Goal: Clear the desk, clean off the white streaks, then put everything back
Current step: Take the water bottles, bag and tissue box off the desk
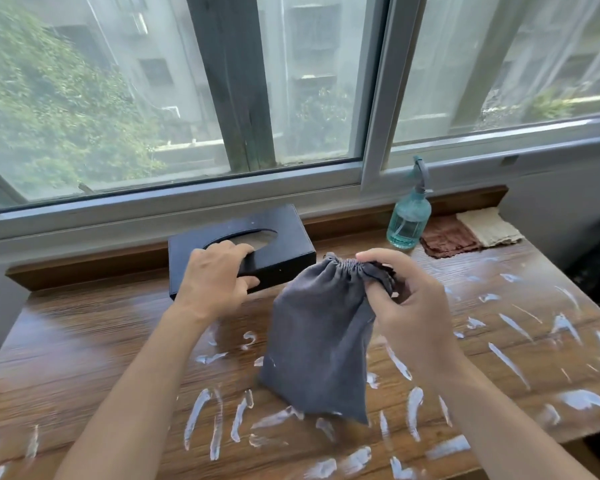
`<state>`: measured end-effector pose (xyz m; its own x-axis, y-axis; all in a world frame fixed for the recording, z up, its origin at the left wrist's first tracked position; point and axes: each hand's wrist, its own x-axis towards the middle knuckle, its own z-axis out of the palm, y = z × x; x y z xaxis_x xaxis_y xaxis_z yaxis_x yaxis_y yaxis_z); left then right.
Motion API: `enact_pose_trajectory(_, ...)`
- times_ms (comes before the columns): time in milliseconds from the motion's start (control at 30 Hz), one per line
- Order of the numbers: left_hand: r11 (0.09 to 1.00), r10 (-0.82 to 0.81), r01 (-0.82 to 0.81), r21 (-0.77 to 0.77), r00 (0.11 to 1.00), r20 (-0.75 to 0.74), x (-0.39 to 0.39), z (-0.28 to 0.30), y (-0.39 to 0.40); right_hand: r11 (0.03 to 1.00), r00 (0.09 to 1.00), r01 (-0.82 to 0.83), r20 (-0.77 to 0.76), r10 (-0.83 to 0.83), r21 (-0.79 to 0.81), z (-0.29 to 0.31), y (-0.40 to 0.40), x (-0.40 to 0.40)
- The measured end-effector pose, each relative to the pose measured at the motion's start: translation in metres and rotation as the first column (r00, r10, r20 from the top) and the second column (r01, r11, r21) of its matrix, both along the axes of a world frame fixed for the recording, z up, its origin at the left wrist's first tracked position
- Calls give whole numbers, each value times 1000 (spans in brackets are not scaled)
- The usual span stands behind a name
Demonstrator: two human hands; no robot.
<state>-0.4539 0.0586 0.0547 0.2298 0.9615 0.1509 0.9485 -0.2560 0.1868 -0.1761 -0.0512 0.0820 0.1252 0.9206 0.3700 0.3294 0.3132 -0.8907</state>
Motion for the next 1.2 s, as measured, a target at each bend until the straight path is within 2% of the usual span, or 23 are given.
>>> enact_pose_trajectory(133, 995, -95, 95, 16, 995, 34, 15, 25, -14, 998, 998, 41, 53, -44, 47, 23, -8, 12)
enact_pose_trajectory(333, 971, -240, 235, 52, 955, 176, 56, 35, -22, 961, 958, 210, 159, -239, 179, 45, -25, 58)
enact_pose_trajectory(433, 956, -294, 289, 59, 923, 250, 86, 38, -22, 948, 940, 258, 178, -291, 187, 52, -29, 93)
enact_pose_trajectory(567, 935, -354, 346, 77, 898, 259, 136, 43, -25, 920, 912, 339, 171, -373, 198, 56, -34, 141)
enact_pose_trajectory(800, 900, -435, 425, 96, 866, 248, 255, 57, -37, 879, 881, 423, 126, -455, 219, 61, -55, 249)
enact_pose_trajectory(1200, 905, -424, 413, 100, 872, 243, 494, 57, -62, 865, 860, 451, 153, -487, 219, 59, -90, 461)
